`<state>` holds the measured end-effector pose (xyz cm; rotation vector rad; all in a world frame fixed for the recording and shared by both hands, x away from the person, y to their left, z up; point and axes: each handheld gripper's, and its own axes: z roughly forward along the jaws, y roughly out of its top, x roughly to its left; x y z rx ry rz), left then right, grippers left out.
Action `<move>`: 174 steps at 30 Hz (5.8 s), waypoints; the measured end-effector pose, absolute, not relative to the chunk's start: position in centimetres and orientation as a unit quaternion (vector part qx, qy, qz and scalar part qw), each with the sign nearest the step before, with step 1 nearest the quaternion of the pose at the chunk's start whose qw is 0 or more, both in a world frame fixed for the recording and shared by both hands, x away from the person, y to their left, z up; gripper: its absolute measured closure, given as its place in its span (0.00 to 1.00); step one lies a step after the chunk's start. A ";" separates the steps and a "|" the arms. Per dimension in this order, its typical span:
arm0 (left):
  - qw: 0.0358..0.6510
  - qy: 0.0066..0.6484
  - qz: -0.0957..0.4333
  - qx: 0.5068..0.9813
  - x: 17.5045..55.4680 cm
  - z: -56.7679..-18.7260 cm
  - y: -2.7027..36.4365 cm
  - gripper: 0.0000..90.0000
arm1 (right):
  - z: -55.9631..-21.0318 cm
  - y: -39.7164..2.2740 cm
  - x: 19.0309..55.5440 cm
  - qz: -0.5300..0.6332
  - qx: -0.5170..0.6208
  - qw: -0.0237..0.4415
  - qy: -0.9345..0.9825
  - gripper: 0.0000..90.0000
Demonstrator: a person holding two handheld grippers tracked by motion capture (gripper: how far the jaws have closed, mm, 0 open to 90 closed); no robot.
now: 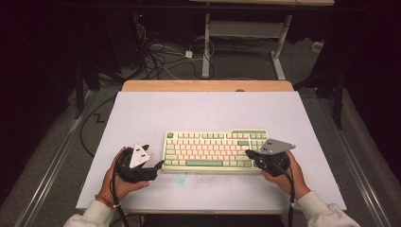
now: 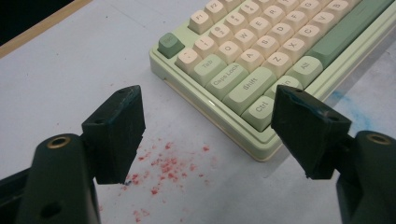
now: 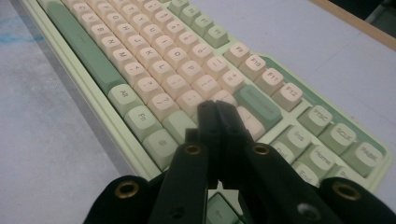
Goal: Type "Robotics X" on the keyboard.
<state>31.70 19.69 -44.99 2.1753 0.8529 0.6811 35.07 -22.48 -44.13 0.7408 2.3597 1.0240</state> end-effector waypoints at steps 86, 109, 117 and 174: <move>0.277 0.237 0.172 0.915 40.0 -44.7 7.9 0.96 | -46.1 -21.1 35.8 0.351 0.264 0.226 0.870 1.00; 0.348 0.240 0.216 0.880 37.4 -41.9 11.4 0.94 | -46.1 -21.1 35.8 0.349 0.260 0.228 0.871 1.00; 0.343 0.238 0.225 0.880 36.7 -42.3 12.6 0.93 | -46.1 -21.1 35.8 0.349 0.261 0.228 0.871 1.00; 0.325 0.289 0.254 0.864 31.4 -47.3 18.9 0.20 | -43.4 -17.1 37.8 0.376 0.238 0.221 0.868 1.00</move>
